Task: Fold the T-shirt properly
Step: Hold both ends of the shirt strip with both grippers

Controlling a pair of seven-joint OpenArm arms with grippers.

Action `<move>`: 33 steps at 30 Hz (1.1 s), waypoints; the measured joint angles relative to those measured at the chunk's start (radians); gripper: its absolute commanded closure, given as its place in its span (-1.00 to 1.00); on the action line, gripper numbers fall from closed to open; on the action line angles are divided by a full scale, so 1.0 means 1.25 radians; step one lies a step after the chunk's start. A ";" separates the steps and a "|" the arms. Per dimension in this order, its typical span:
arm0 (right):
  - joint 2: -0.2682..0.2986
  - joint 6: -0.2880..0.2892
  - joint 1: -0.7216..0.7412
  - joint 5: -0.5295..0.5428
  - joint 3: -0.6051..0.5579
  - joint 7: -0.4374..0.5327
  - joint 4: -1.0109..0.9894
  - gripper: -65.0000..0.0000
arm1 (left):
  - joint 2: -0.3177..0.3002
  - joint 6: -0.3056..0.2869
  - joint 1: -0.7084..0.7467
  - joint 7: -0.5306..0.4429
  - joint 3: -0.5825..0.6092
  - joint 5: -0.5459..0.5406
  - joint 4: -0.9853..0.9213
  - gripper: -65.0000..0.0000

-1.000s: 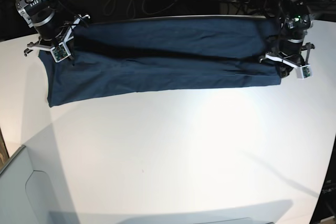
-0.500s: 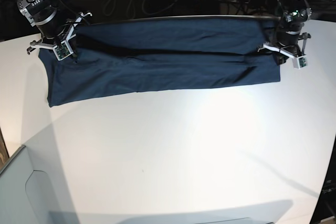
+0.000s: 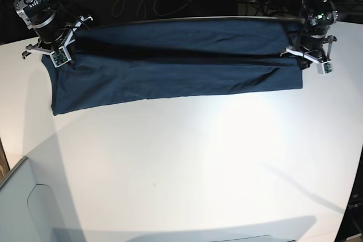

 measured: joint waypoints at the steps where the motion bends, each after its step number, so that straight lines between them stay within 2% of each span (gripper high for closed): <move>1: 0.000 0.000 0.000 0.000 0.000 0.000 0.000 0.98 | 0.001 0.000 0.000 0.000 0.000 0.000 0.000 1.00; 6: -0.002 0.000 0.008 0.003 -0.006 -0.001 -0.028 0.98 | -0.001 0.000 0.000 0.000 0.000 0.000 0.000 1.00; 20: -0.004 0.009 0.145 0.005 -0.016 0.002 -0.164 0.95 | -0.002 -0.002 0.000 -0.003 0.000 0.001 -0.009 1.00; 23: -0.002 0.009 0.151 0.003 -0.015 0.000 -0.190 0.69 | -0.001 -0.002 -0.001 0.000 0.000 0.000 -0.038 1.00; 29: -0.002 0.009 0.159 -0.001 -0.010 0.000 -0.191 -0.09 | -0.002 -0.002 0.000 -0.001 0.002 0.000 -0.046 1.00; 31: -0.002 0.009 0.157 -0.001 -0.009 0.000 -0.173 -0.22 | -0.002 -0.002 0.000 -0.001 0.002 0.000 -0.046 1.00; 33: -0.002 0.009 0.156 0.002 -0.009 0.000 -0.152 -0.23 | -0.001 -0.002 0.000 -0.001 0.002 0.000 -0.046 1.00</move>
